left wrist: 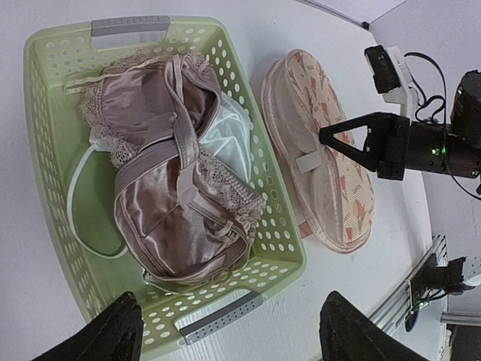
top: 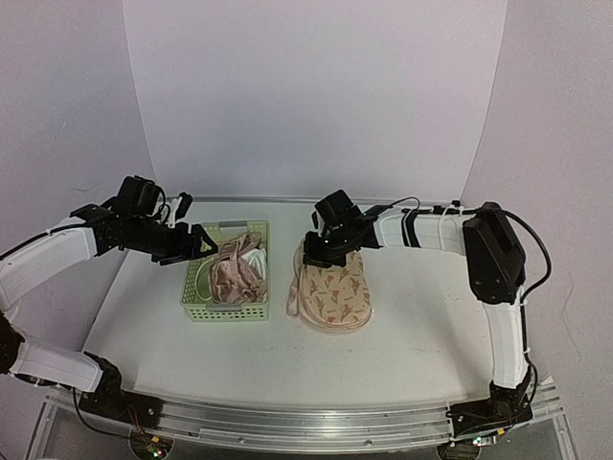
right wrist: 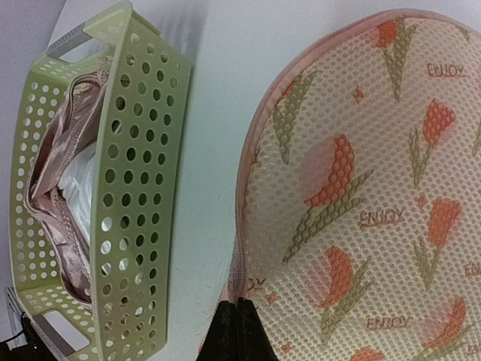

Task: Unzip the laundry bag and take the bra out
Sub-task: Close the laundry bag lid at the center of the board, then reset both arms

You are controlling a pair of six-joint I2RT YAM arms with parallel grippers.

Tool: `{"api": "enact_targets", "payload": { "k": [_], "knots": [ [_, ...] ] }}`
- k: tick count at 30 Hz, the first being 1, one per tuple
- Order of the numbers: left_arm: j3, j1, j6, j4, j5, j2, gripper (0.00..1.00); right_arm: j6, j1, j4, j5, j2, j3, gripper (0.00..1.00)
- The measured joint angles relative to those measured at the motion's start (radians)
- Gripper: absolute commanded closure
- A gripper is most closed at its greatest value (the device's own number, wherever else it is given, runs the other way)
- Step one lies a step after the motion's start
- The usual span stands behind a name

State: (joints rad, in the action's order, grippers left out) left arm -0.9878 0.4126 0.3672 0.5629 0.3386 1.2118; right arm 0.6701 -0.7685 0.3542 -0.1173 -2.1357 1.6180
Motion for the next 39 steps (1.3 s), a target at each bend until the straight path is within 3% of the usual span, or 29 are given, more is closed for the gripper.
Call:
{"api": "enact_targets", "payload": {
  "k": [5, 13, 21, 27, 30, 33, 35, 39],
  "knots": [
    [0.003, 0.000, 0.003, 0.001, 0.001, -0.002, 0.18, 0.026, -0.009, -0.033, -0.019, -0.049, 0.041, 1.00],
    [0.003, 0.000, 0.008, 0.001, 0.000, -0.009, 0.18, 0.049, -0.018, -0.055, -0.028, -0.068, 0.053, 0.56],
    [0.003, 0.000, 0.008, 0.001, -0.002, -0.009, 0.18, 0.042, -0.019, -0.064, -0.016, -0.044, 0.031, 0.45],
    [0.003, 0.000, 0.008, 0.001, -0.014, -0.009, 0.17, -0.008, -0.019, -0.068, 0.029, 0.067, -0.023, 0.28],
    [0.003, 0.000, 0.009, 0.002, -0.040, -0.009, 0.11, -0.067, -0.019, -0.079, 0.082, 0.164, -0.076, 0.11],
    [0.003, 0.000, 0.017, 0.003, -0.073, -0.009, 0.06, -0.116, -0.016, -0.106, 0.147, 0.255, -0.143, 0.03],
    [-0.001, 0.000, 0.024, 0.005, -0.091, -0.009, 0.01, -0.143, -0.011, -0.126, 0.184, 0.309, -0.197, 0.02],
    [-0.019, 0.000, 0.031, 0.006, -0.124, -0.008, 0.00, -0.188, 0.024, -0.166, 0.241, 0.402, -0.324, 0.02]
  ]
}}
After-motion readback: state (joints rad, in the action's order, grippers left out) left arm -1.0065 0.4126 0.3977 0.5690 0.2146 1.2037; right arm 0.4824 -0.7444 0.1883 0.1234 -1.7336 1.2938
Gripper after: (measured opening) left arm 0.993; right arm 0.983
